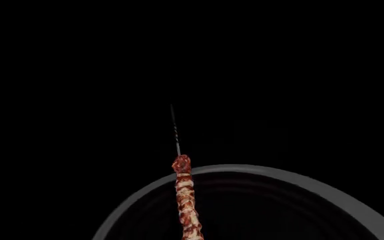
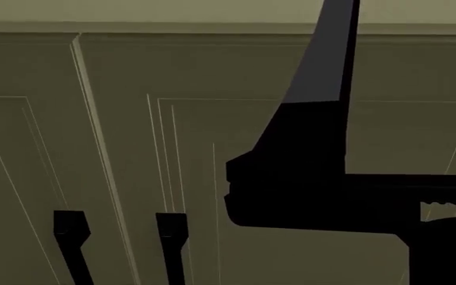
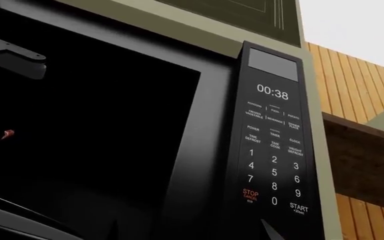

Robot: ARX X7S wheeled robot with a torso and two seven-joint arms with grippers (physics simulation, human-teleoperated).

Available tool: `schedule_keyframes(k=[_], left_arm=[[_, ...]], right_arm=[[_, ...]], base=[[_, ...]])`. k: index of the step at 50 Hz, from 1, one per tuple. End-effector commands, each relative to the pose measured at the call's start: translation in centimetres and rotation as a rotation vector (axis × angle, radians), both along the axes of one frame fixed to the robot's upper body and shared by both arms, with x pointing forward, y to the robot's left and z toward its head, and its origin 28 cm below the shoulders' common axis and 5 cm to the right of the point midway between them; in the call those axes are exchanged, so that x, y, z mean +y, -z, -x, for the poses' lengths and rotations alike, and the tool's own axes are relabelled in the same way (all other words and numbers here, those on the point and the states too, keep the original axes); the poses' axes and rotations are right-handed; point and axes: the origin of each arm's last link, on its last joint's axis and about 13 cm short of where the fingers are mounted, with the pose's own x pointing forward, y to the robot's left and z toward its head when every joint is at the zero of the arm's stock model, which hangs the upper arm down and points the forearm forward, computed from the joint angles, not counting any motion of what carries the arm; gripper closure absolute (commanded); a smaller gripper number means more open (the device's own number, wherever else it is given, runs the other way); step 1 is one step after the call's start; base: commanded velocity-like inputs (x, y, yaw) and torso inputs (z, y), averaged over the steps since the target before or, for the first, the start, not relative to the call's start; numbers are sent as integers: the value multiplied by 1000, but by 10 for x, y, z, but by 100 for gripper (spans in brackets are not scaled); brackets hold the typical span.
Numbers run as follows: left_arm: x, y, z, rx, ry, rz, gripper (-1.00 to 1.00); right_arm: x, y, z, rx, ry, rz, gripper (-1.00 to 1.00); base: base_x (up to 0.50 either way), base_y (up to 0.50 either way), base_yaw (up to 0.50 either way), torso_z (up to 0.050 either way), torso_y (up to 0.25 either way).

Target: Pick the kebabs from the counter and place it in the microwave.

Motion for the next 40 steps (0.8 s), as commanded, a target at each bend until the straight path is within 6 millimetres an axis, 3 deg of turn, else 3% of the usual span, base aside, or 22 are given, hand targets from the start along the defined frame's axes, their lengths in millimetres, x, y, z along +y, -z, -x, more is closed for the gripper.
schedule_keyframes(k=[1, 40], left_arm=[[2, 5, -7, 27, -2, 7, 100], [7, 33, -34, 123, 1, 12, 100]], right_arm=[[0, 0, 0, 0, 3, 1, -100], [-1, 0, 0, 0, 7, 2, -100]], base=[[0, 0, 0, 0, 0], [0, 0, 0, 0, 0]])
